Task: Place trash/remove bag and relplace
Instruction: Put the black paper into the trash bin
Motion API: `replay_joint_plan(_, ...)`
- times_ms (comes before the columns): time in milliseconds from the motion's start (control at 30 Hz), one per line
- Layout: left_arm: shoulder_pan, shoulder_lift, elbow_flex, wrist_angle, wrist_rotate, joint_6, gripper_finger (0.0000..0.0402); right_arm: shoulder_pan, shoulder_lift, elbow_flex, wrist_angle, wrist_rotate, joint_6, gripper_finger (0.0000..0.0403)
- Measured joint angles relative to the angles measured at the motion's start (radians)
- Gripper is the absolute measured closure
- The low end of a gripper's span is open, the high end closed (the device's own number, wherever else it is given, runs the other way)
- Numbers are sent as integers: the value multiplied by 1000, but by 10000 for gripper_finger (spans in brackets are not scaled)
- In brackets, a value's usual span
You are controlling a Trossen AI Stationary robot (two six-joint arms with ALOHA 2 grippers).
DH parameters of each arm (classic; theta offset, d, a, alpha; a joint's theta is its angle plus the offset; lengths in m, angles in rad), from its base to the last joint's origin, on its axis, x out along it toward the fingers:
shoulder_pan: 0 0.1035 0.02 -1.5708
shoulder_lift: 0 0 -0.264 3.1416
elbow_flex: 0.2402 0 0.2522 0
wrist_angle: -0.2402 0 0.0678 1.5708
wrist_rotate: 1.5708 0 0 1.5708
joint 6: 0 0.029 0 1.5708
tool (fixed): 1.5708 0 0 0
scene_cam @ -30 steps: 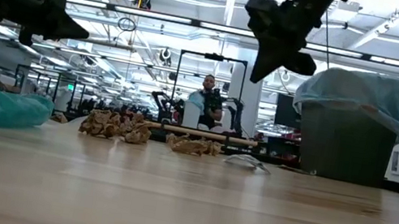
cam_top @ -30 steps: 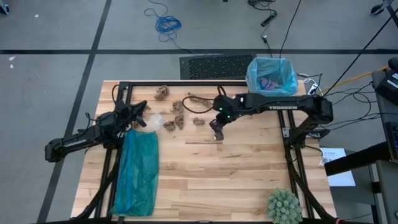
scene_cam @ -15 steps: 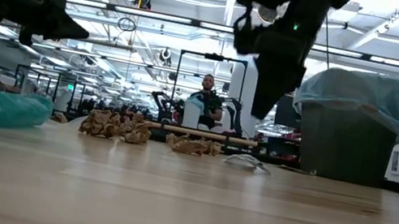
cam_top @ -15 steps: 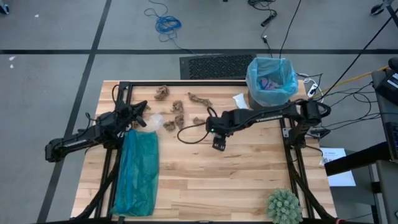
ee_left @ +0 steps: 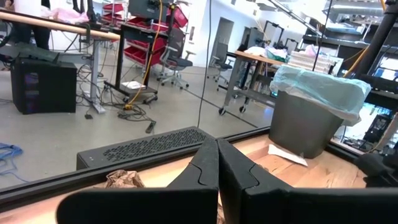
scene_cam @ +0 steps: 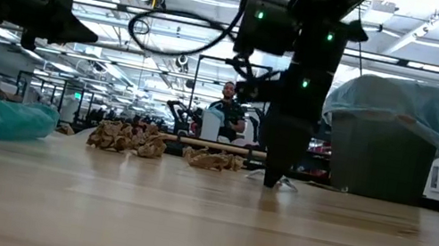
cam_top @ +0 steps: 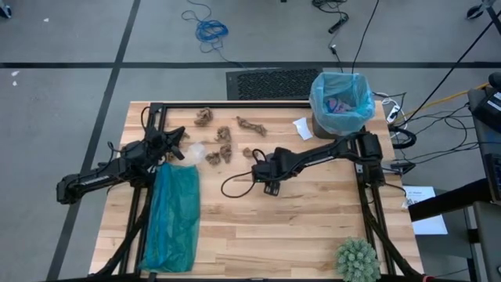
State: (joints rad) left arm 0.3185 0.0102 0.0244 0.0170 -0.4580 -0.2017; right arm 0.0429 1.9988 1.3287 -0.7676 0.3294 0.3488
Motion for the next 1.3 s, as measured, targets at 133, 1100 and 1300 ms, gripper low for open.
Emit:
replay_joint_plan(133, 0, 0, 0, 1, 0, 0, 401, -12, 10, 2, 17, -6, 6, 240)
replay_joint_plan(1100, 0, 0, 0, 0, 0, 0, 401, -406, -219, 986, -803, 239, 95, 403)
replay_joint_plan(1300, 0, 0, 0, 0, 0, 0, 401, -585, -261, 962, -805, 274, 67, 403)
